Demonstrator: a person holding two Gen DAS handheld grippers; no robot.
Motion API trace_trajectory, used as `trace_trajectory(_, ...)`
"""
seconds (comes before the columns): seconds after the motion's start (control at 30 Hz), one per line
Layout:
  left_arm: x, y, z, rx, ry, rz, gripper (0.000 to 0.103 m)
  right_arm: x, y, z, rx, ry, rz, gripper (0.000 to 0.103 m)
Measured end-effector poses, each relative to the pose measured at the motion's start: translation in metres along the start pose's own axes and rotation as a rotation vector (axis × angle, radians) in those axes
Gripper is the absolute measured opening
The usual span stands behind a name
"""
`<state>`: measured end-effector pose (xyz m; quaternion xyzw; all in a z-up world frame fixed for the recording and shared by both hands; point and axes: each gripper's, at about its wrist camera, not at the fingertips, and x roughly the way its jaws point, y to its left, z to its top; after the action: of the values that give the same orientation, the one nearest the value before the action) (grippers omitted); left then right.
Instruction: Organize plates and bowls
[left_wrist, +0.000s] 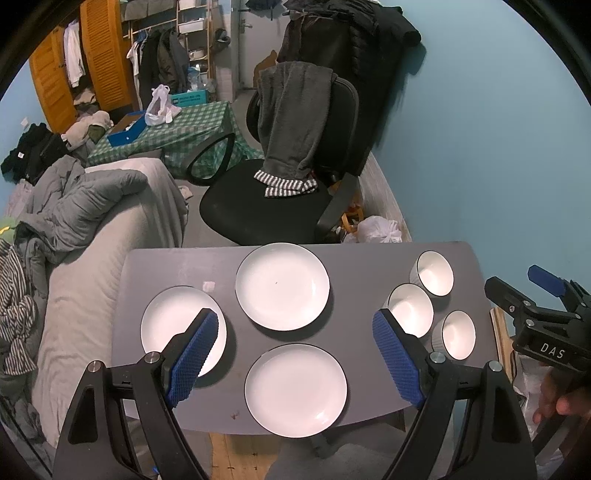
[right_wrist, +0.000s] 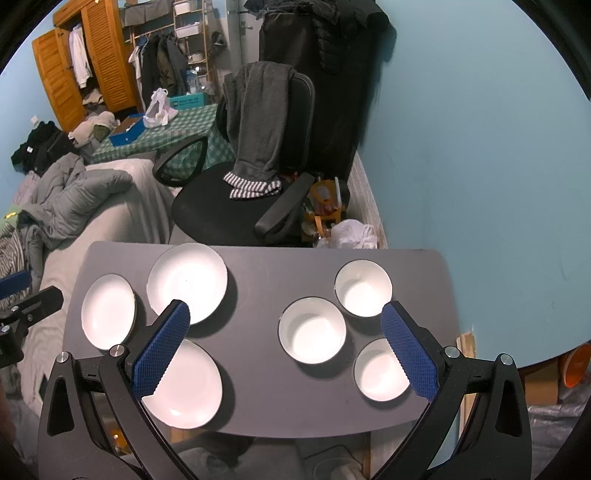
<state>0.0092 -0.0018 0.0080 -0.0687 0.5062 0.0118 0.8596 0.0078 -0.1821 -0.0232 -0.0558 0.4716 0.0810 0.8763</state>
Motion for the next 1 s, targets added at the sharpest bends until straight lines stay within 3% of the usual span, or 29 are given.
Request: trace_trajectory(1.0,0.0065,-0.0069,0.0010,0.001,0.007,-0.014,0.087,0.0035,0.0001,0.0023,0.008,-0.002,0.009,0.101)
